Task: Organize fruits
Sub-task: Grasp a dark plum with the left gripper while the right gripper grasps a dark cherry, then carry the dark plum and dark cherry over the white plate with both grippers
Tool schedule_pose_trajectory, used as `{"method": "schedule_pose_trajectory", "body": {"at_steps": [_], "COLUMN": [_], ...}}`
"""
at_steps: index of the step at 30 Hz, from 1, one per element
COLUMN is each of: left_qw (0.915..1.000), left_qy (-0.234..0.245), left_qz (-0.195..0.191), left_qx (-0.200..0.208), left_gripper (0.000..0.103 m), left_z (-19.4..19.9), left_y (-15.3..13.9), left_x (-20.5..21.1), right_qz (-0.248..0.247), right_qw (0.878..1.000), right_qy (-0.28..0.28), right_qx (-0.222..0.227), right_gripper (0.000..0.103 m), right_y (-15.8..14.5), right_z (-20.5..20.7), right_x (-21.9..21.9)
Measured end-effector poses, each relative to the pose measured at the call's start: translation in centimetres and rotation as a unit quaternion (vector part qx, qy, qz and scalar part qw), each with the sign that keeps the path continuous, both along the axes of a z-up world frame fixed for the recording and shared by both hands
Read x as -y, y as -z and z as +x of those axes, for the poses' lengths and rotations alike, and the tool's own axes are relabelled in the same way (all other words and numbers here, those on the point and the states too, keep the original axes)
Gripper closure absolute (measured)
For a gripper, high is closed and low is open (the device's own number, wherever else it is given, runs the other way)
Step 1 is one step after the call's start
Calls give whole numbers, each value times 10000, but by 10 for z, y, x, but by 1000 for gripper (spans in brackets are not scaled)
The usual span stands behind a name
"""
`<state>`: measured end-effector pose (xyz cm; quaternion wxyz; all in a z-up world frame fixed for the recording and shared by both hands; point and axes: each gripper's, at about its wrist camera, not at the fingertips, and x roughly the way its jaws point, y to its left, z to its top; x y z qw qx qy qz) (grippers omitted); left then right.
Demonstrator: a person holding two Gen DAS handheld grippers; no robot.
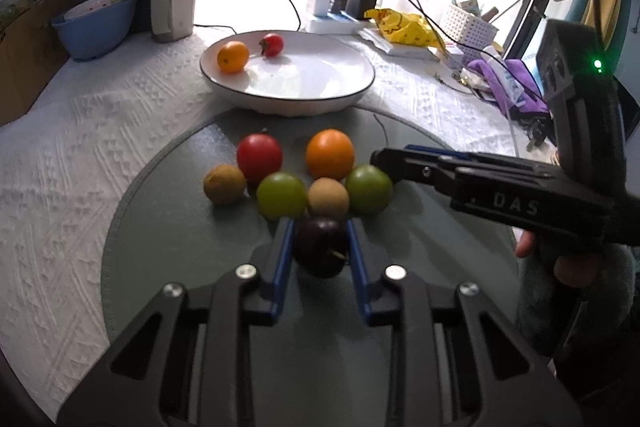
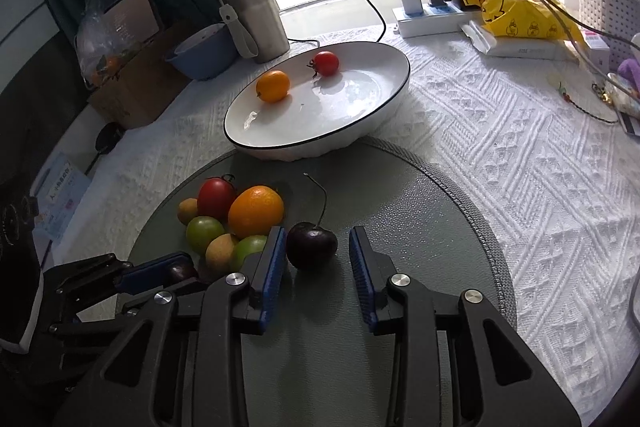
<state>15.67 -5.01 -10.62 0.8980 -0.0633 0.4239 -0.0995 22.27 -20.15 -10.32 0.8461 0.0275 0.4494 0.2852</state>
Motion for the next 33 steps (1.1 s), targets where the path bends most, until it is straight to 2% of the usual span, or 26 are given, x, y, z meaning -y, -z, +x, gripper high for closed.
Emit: {"method": "schedule_pose_trajectory", "body": {"at_steps": [3, 21, 33], "left_qw": [9999, 9993, 9986], "left_qy": [-5, -44, -57], "left_qz": [27, 120, 141], "left_qx": [98, 337, 513], "left_gripper": [75, 75, 75], "left_z": [-2, 2, 23], "left_y": [-5, -20, -35], "left_x": [-1, -10, -21], "right_qz": [14, 15, -11], "right_qw": [10000, 9994, 9982], "right_qy": [-20, 27, 121], "right_qx": [18, 335, 588], "right_gripper": [74, 75, 75], "right_y": [-1, -23, -46], "right_z": [-2, -10, 3], "right_x": [-2, -4, -4]}}
